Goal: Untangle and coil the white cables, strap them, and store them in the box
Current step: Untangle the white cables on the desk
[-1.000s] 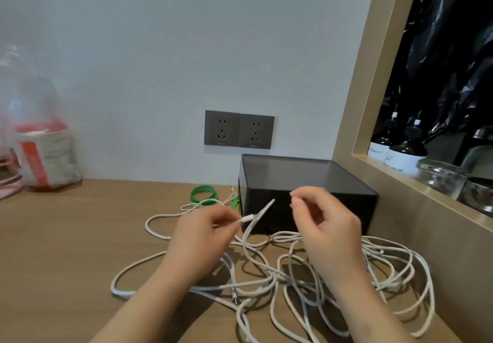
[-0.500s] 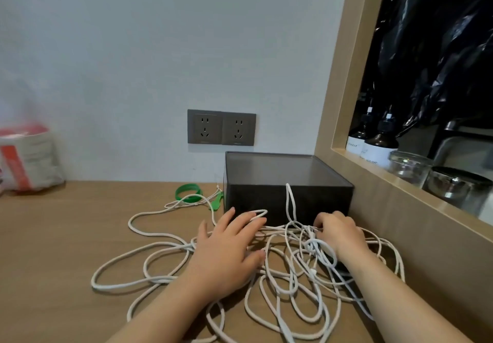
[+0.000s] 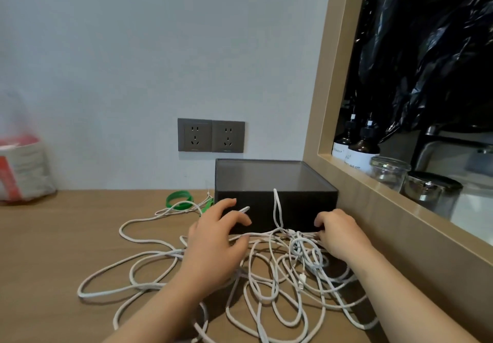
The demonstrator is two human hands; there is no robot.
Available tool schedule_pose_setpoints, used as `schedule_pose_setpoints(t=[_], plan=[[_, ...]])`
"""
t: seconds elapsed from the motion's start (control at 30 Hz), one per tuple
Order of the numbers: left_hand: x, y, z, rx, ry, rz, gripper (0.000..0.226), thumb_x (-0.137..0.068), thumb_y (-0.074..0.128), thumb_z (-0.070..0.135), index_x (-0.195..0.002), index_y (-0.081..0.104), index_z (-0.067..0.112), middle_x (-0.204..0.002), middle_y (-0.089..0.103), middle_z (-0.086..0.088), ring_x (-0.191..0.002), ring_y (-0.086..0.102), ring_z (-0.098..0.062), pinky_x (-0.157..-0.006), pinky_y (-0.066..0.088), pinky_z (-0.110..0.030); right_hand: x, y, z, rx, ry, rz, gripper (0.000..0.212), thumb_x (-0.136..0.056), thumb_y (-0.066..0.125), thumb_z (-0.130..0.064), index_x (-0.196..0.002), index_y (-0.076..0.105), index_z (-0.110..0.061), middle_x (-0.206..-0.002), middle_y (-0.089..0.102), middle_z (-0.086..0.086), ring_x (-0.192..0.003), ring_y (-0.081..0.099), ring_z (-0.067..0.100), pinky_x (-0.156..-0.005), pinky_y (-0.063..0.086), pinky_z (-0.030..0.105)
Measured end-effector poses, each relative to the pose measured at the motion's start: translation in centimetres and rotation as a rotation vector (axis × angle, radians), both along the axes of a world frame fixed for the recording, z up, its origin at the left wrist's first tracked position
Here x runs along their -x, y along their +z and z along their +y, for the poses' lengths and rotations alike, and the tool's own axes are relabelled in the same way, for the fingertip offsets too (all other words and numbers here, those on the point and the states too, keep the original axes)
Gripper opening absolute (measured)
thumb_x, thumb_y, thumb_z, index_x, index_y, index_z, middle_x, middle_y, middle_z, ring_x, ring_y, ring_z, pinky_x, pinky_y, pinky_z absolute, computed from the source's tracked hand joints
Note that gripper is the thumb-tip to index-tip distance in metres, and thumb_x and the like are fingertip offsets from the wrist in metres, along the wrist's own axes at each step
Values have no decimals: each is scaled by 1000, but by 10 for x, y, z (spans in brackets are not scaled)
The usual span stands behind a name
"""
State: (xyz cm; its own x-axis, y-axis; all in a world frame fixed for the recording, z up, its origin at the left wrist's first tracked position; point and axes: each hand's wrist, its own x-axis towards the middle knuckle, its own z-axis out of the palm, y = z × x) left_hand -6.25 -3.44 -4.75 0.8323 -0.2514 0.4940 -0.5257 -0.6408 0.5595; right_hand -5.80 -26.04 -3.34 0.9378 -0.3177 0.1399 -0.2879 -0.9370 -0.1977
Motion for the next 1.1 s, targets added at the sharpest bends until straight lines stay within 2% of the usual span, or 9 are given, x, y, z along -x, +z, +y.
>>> schedule_pose_setpoints(t=[0.07,0.13,0.23,0.47,0.63,0.8,0.93,1.03,1.1], plan=[[4,9,-11,-57,-140,-41,33,-93,50,40,-124,44,48,-148,24,22,-140,16,-2,-117,17,-40,3,-1,2,37,7,70,34,-88,52,-3,-117,56,-20,-117,53,4,-103,54,22,-89,49,34],[8,12,-22,-302,-253,-24,43,-96,36,49,-139,30,49,-153,13,24,-143,-2,-1,-119,1,-44,6,1,6,62,-1,116,30,-88,52,-4,-113,56,-20,-108,58,3,-95,58,20,-84,52,33],[4,7,-30,-573,-247,50,46,-97,25,53,-143,24,48,-157,5,20,-144,-13,-7,-115,-12,-52,9,2,8,114,-14,86,23,-88,55,-8,-109,58,-19,-103,60,4,-94,57,21,-83,51,34],[-8,-11,-22,-734,-128,74,44,-99,29,46,-143,32,41,-160,3,8,-145,-15,-14,-117,-6,-48,8,-4,5,60,-10,79,22,-89,52,-6,-108,55,-17,-100,52,3,-93,54,22,-82,49,32],[-14,-18,-17,-596,-158,137,43,-98,36,42,-141,33,40,-158,14,8,-146,-1,-10,-119,6,-41,7,-1,5,26,-58,-87,19,-88,51,-3,-100,59,-16,-94,59,4,-85,56,20,-76,50,31],[-12,-11,-15,-311,-217,201,32,-99,39,37,-129,49,37,-142,40,15,-139,24,-3,-117,17,-43,6,26,-4,-383,-62,-360,17,-91,54,-8,-99,67,-13,-99,64,6,-88,58,18,-76,47,29],[2,23,-18,168,-87,144,21,-97,47,25,-110,63,30,-104,62,14,-99,57,-3,-86,47,-20,15,63,10,-657,41,-609,14,-89,57,-9,-92,64,-21,-95,65,0,-91,60,19,-84,52,39],[8,65,-21,428,-52,273,20,-96,48,25,-88,67,25,-82,66,8,-80,60,-11,-70,44,-22,24,95,35,-755,164,-756,14,-87,61,-13,-82,61,-27,-87,64,-6,-75,56,12,-70,48,30],[10,95,-22,631,-100,483,27,-97,46,35,-88,67,20,-80,67,6,-74,54,-12,-64,38,-26,32,112,54,-801,295,-762,16,-84,65,-13,-78,61,-27,-82,64,-5,-65,53,8,-62,44,25]])
